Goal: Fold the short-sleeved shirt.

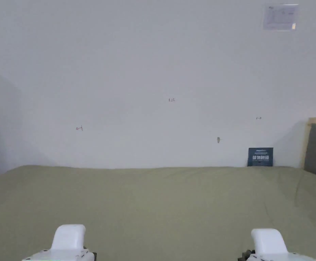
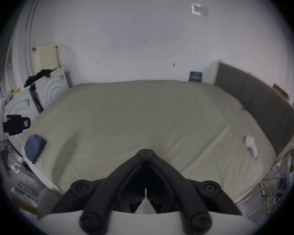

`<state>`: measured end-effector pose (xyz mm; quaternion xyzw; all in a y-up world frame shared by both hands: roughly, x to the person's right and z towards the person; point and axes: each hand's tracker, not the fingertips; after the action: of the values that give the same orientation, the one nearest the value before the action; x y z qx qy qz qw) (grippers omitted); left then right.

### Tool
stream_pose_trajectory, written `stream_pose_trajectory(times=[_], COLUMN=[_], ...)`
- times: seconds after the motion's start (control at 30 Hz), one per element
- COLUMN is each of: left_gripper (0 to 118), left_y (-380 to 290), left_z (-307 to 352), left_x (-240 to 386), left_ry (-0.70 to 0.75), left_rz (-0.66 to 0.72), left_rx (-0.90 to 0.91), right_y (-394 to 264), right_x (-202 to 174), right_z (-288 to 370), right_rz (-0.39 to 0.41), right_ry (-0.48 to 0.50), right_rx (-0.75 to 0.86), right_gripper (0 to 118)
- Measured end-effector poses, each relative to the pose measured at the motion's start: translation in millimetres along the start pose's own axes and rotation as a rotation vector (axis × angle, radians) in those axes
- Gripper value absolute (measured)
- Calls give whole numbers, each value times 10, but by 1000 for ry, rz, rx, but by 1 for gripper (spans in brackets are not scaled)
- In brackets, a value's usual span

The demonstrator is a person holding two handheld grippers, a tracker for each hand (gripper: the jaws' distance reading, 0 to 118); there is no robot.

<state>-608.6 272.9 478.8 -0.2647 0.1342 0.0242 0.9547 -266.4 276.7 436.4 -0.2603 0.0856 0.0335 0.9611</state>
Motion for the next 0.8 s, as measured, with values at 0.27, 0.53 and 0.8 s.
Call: stream_pose_trajectory(times=[0.27, 0.53, 0.8], left_gripper=[0, 0, 0], left_y=[-26, -28, 66], left_z=[337, 518, 662], left_x=[430, 389, 397], left_ry=[91, 60, 39], left_rz=[-149, -86, -73], left_rx=[122, 196, 219], right_y=[-67, -94, 34], right_x=[-194, -346, -449], right_z=[264, 395, 602], right_rz=[-20, 25, 34], right_ry=[-121, -145, -131], right_rx=[146, 209, 254], right_gripper=[2, 1, 1])
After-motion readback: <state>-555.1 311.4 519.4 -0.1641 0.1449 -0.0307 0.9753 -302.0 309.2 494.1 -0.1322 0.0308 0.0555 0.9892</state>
